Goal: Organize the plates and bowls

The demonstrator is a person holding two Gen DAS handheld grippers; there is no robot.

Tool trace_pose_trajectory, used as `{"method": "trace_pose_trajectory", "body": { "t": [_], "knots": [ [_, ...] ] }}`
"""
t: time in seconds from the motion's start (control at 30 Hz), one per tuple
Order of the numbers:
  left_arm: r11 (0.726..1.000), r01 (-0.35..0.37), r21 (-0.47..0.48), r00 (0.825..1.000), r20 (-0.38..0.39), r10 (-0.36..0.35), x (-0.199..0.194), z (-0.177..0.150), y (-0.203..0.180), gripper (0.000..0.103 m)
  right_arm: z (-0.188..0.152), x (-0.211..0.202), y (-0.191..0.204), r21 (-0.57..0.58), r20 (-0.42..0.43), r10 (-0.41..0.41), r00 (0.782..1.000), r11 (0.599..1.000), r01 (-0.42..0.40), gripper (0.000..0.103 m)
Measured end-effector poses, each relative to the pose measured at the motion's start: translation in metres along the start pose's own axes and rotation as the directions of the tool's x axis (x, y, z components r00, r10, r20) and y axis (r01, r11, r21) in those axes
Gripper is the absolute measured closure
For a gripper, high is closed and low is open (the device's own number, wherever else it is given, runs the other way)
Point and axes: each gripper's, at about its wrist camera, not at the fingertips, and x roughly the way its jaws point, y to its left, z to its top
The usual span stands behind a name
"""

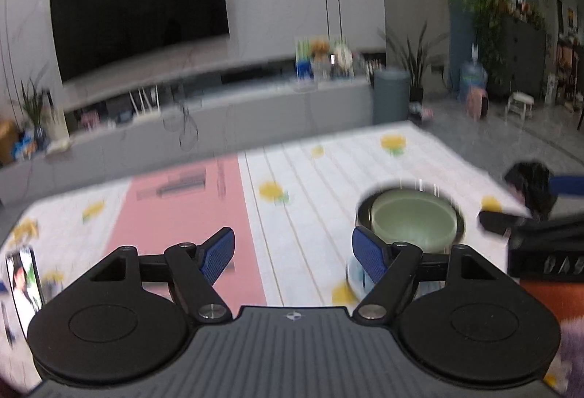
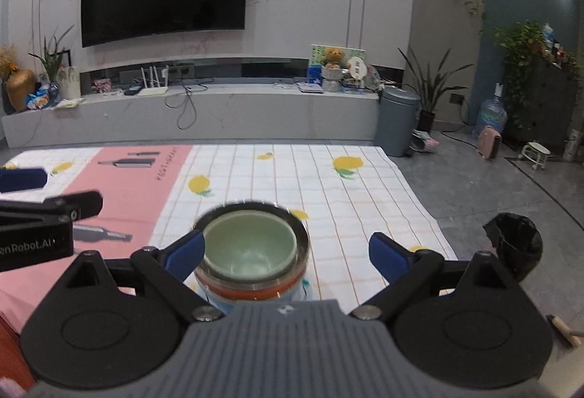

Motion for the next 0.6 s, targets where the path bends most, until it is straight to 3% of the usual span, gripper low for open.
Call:
{"method": "trace_pose_trajectory", "body": {
  "t": [0.27,0.6],
  "knots": [
    [0.991,0.031,-0.133,0.988,-0.149,-0.051,0.017,-0.035,0.003,0.017,-0.027,0.003,0.004,0.052,-0.110,-0.051,0.993,0.997,0.057,0.008],
    [0.997,0.010,-0.082,0.969,-0.245,-0.030,0.033,-0.054,-0.003,0.017,-0.056,0.031,0.001,0.078,-0.271,-0.052,0.961,0.994,0.076,0.008]
  ]
}}
